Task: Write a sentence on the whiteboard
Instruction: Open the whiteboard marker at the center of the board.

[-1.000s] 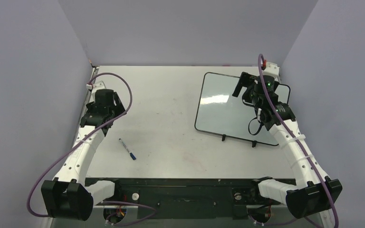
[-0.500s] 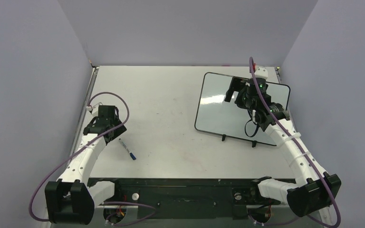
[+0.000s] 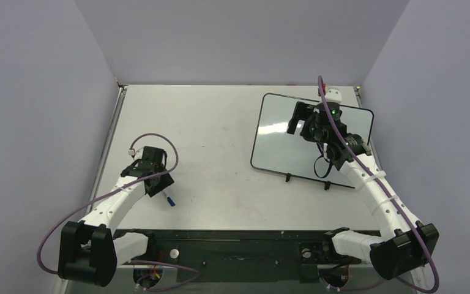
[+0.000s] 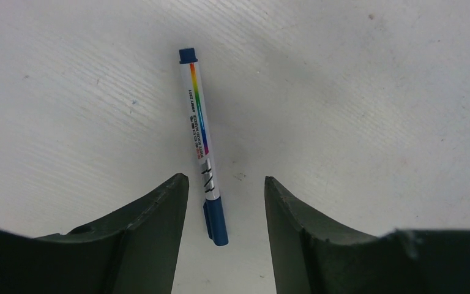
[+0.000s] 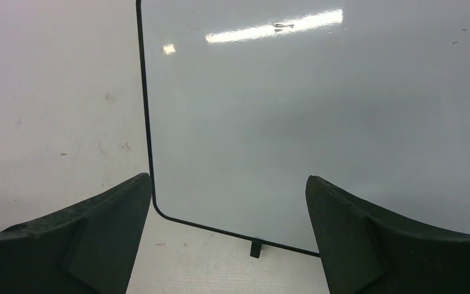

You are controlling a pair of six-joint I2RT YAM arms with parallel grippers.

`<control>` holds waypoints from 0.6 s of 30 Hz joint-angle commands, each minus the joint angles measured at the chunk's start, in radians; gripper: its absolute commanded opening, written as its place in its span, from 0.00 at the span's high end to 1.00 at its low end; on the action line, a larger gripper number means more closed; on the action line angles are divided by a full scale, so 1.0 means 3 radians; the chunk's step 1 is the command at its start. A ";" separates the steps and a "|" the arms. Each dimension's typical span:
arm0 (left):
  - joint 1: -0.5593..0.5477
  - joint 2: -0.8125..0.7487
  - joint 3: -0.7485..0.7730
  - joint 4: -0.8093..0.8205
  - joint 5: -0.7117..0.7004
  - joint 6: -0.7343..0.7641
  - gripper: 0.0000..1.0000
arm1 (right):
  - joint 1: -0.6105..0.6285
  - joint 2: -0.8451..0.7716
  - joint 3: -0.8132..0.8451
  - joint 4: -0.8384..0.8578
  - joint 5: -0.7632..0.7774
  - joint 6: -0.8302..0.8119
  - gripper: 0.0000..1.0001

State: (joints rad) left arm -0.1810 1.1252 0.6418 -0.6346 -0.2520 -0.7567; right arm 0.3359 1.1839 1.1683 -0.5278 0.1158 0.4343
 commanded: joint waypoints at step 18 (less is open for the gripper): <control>-0.0133 0.0330 -0.0369 0.0521 0.0076 -0.0227 0.67 | 0.0016 -0.0069 -0.0054 0.0027 0.0329 -0.0052 0.08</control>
State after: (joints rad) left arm -0.2165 1.2060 0.5556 -0.5629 -0.2447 -0.8040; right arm 0.3355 1.1835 1.1439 -0.5331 0.1738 0.4301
